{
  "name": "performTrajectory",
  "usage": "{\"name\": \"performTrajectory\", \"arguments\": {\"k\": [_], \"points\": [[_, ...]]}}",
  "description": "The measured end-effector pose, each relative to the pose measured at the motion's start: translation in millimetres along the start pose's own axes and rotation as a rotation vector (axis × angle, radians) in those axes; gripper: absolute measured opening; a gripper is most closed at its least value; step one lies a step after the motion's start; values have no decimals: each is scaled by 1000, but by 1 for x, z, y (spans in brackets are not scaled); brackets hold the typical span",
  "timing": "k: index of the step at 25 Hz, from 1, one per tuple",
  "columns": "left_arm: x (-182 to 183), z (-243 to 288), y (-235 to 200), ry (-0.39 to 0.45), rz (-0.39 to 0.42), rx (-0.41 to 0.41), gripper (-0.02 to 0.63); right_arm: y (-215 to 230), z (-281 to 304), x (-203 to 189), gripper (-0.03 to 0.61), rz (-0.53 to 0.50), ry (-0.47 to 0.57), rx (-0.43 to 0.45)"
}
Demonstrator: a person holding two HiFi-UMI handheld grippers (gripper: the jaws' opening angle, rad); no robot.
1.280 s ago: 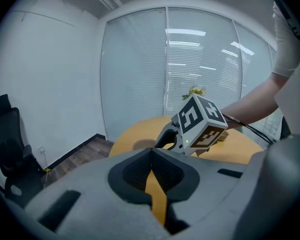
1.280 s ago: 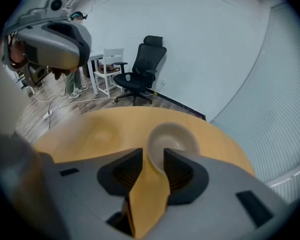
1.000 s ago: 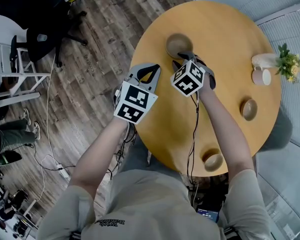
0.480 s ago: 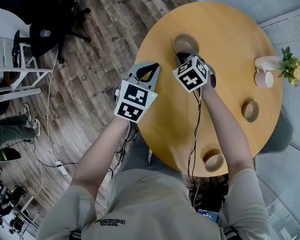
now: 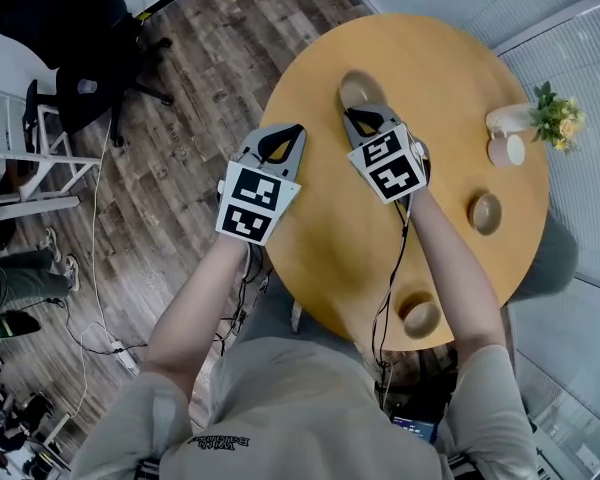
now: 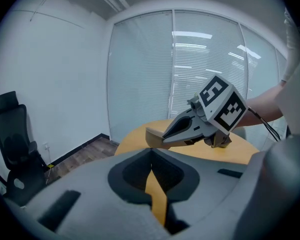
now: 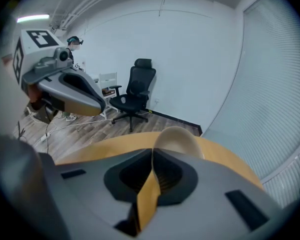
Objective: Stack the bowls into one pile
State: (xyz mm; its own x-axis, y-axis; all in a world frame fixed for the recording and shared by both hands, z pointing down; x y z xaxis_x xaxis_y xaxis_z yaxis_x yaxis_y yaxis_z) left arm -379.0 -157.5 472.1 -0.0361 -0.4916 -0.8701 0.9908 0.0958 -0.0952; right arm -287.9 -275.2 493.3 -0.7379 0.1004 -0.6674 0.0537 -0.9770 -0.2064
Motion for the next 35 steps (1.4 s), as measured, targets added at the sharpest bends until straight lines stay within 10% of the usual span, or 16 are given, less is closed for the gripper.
{"name": "performTrajectory", "arguments": {"k": [14, 35], "points": [[84, -56, 40, 138, 87, -36, 20, 2, -165, 70, 34, -7, 256, -154], [184, -129, 171, 369, 272, -276, 20, -32, -366, 49, 34, -23, 385, -411]]}}
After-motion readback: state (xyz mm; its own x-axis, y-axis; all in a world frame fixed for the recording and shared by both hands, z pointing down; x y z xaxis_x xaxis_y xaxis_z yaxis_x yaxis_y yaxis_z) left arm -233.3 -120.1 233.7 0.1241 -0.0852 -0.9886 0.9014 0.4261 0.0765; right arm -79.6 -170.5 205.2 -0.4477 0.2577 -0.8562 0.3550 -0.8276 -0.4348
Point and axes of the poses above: the fingertips, and each gripper's own axes: z forward along the fingers, y to its right, x out of its top, the point moved 7 cm from there along -z, backward along the fingers, and after that the axes turned 3 degrees about -z, right-handed, at the moved point
